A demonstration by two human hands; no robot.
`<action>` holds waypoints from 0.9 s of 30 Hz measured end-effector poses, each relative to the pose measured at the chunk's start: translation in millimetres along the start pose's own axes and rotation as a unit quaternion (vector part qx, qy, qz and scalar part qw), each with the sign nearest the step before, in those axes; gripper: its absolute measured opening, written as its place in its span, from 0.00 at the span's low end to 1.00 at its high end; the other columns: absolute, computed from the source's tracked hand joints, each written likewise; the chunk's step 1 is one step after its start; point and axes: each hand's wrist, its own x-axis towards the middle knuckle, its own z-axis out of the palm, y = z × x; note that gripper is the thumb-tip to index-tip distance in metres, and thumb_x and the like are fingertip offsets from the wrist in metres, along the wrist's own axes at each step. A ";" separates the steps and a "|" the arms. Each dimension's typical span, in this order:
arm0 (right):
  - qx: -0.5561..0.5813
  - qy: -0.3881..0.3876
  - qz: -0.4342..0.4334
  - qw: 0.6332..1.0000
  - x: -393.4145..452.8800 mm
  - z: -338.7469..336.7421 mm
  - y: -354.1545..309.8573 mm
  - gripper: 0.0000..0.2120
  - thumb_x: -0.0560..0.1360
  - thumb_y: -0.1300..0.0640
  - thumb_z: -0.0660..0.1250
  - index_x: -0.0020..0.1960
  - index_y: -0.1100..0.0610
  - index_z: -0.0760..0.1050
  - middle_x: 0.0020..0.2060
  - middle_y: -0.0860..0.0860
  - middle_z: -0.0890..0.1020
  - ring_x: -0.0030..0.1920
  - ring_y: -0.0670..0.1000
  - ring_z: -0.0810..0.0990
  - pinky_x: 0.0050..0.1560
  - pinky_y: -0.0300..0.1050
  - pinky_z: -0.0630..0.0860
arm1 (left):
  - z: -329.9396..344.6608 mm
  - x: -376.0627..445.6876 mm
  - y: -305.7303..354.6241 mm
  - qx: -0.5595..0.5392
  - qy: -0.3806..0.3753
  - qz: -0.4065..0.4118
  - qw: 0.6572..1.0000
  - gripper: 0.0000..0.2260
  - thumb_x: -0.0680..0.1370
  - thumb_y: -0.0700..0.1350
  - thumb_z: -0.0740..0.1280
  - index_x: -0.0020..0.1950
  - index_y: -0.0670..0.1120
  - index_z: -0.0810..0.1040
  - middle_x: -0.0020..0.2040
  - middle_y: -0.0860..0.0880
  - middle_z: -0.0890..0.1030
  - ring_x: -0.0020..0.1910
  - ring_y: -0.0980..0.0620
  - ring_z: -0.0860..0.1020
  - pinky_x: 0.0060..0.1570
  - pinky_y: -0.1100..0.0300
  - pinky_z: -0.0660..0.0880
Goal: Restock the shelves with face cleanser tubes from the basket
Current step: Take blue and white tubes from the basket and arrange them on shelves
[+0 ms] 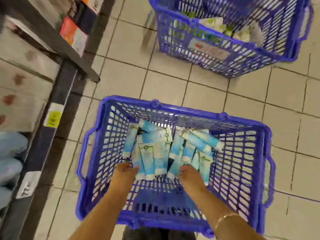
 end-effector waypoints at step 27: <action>0.279 -0.045 0.067 0.957 65.6 73.0 1.2 0.14 0.75 0.57 0.66 0.58 0.61 0.74 0.45 0.59 0.79 0.39 0.56 0.78 0.37 0.47 0.76 | 9.1 61.0 -31.0 -0.109 -0.124 -0.112 0.980 0.11 0.75 0.36 0.67 0.55 0.39 0.72 0.36 0.42 0.78 0.27 0.50 0.77 0.23 0.62 0.74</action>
